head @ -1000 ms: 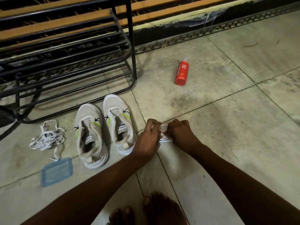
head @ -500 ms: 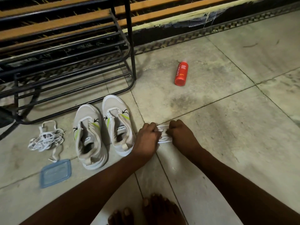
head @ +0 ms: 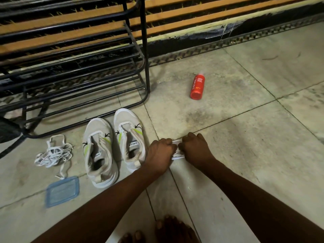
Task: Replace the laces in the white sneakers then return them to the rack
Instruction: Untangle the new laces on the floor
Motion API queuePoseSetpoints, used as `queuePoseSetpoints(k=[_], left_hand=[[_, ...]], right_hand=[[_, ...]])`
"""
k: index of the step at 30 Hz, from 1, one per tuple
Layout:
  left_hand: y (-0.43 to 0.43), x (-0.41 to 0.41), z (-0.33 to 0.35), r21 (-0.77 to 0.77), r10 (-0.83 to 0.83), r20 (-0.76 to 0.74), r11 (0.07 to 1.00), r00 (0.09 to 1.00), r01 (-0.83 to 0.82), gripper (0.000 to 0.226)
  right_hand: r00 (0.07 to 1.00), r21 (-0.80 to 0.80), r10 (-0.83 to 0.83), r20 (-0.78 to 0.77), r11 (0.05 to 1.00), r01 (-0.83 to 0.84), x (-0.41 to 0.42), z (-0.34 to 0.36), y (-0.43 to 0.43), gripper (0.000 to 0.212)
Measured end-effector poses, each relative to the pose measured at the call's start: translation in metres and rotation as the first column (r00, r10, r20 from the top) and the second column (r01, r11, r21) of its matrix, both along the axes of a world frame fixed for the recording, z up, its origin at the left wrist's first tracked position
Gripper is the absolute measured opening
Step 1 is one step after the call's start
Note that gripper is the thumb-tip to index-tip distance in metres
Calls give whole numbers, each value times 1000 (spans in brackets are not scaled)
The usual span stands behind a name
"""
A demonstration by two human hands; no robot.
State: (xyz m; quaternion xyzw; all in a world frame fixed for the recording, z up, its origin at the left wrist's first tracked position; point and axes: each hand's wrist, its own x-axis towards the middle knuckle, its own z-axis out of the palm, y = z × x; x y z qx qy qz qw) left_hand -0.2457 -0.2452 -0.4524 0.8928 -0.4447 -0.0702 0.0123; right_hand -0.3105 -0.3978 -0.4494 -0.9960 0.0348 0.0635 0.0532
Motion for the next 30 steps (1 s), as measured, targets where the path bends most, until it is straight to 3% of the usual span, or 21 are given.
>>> queuePoseSetpoints(k=[3,8,15,19,22,25,30], left_hand=[[11,-5,-6,-150,-3,-42,989,999,-4,15],[14,-16,-18,-309,68,10,949,998,-62,32],[1,-11,-18,-206,138,-32,968,990,-142,8],[-1,-9,-17,-206,173,-52,962,984,-180,10],[-2,-10,-13,-186,175,-50,966,983,-181,15],[-3,-12,-8,-174,230,-57,956,972,-236,26],[-3,-13,-6,-149,190,-55,969,980,-197,6]], right_hand=[[1000,51,-13,15,999,12,-7,-5,0,14],[998,104,-19,-56,994,25,-3,-1,-6,12],[993,247,-66,-95,965,88,3,8,-10,24],[992,275,-65,-110,957,93,2,17,-17,28],[998,190,-63,-20,980,66,-4,18,-12,26],[987,148,-151,55,979,141,-12,10,-6,23],[988,65,-142,61,988,138,-12,6,-2,25]])
